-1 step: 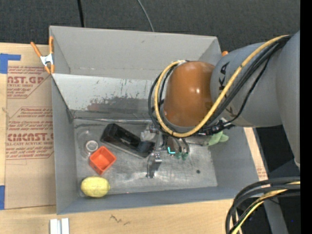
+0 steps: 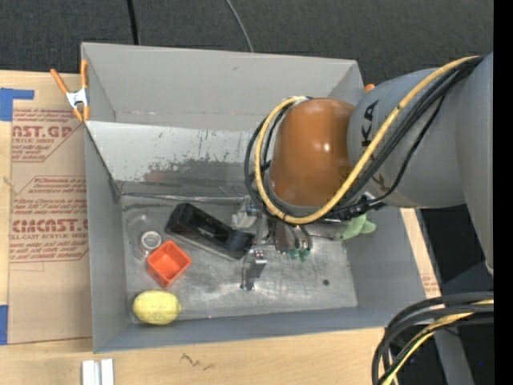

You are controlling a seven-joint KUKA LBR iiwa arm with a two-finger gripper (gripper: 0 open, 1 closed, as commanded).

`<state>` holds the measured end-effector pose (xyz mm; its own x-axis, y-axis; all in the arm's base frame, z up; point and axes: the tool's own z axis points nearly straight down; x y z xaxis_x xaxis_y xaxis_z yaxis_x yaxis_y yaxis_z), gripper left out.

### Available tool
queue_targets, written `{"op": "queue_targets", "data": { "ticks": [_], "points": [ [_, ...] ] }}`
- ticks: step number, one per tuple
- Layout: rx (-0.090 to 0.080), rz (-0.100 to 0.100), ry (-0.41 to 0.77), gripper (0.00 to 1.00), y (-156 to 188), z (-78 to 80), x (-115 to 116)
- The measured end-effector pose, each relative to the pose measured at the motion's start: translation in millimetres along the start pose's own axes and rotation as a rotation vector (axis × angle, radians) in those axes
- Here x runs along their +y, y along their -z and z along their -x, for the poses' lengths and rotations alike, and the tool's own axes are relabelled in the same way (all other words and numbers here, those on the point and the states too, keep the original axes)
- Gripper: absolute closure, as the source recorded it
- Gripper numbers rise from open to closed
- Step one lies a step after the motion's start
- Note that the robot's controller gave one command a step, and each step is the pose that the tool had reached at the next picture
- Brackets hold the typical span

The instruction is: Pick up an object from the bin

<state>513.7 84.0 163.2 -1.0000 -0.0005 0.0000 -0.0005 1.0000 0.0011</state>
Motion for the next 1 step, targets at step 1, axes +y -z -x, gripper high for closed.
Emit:
{"op": "queue_targets", "data": {
  "ticks": [1],
  "points": [
    [-0.009,0.001,-0.146,0.0,-34.2,22.0,9.6]
  ]
}}
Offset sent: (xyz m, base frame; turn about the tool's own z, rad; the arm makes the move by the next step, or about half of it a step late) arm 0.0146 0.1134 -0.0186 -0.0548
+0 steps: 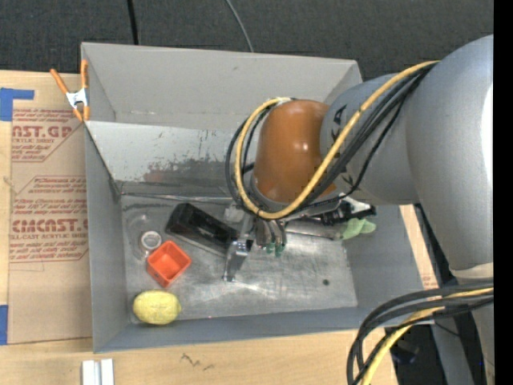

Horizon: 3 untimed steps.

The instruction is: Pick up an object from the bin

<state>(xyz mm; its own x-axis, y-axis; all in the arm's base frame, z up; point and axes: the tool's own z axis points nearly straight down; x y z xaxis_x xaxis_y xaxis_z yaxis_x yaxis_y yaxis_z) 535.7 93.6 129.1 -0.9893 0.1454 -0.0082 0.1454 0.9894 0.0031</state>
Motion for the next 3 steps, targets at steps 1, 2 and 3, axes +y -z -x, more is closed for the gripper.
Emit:
{"op": "queue_targets", "data": {
  "ticks": [1,2,3],
  "points": [
    [0.005,-0.005,-0.046,0.0,-7,-7.4,49],
    [-0.001,0.002,0.203,0.0,-3,-4.3,64],
    [0.004,-0.001,-0.172,0.0,-36,-3.5,56]
  ]
}}
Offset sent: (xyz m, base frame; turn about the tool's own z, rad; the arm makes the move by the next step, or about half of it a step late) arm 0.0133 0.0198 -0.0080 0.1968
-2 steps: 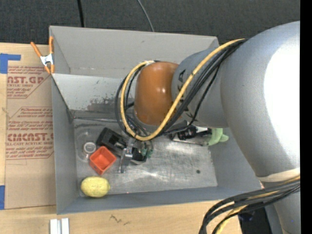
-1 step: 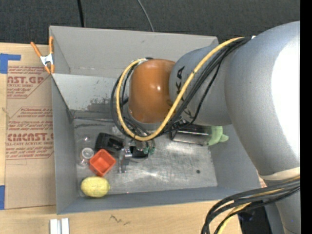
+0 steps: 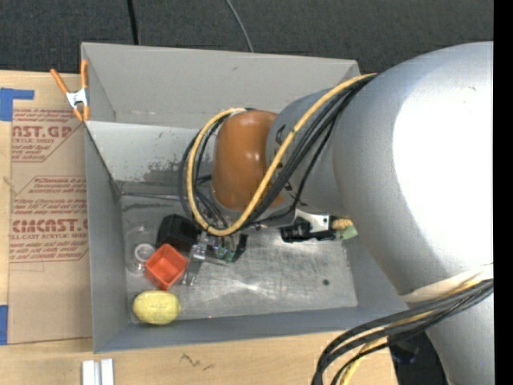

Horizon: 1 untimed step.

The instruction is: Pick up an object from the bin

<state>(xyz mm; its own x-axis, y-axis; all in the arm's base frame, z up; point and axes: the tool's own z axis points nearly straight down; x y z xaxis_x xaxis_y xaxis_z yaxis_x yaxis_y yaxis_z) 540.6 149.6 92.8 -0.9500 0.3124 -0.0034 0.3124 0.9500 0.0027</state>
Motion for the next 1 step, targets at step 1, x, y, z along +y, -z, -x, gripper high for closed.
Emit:
{"op": "queue_targets", "data": {
  "ticks": [1],
  "points": [
    [-0.021,0.005,0.272,1.0,-3.2,39.7,7.2]
  ]
}}
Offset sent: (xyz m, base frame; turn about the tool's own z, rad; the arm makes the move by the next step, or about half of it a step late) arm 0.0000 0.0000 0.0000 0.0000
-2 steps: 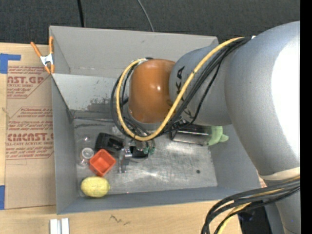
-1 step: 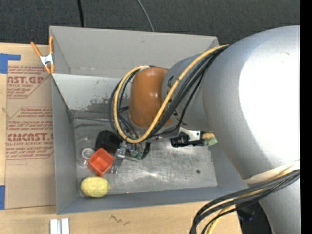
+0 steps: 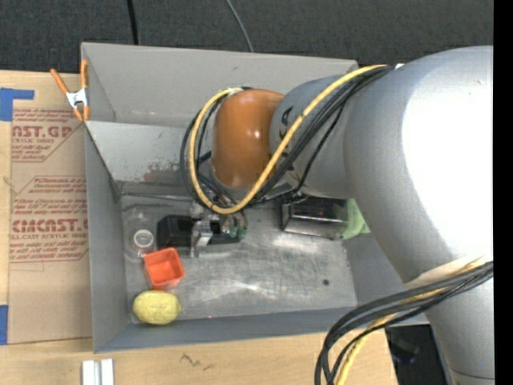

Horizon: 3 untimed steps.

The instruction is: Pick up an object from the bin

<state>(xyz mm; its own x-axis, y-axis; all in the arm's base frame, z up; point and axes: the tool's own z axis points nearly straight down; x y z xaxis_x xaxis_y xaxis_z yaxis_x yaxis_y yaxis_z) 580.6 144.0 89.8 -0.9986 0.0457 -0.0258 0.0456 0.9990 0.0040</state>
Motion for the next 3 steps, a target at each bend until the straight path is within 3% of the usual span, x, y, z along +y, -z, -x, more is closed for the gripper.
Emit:
{"op": "queue_targets", "data": {
  "ticks": [3],
  "points": [
    [-0.016,0.003,-0.003,1.0,0.5,-6.6,-0.3]
  ]
}}
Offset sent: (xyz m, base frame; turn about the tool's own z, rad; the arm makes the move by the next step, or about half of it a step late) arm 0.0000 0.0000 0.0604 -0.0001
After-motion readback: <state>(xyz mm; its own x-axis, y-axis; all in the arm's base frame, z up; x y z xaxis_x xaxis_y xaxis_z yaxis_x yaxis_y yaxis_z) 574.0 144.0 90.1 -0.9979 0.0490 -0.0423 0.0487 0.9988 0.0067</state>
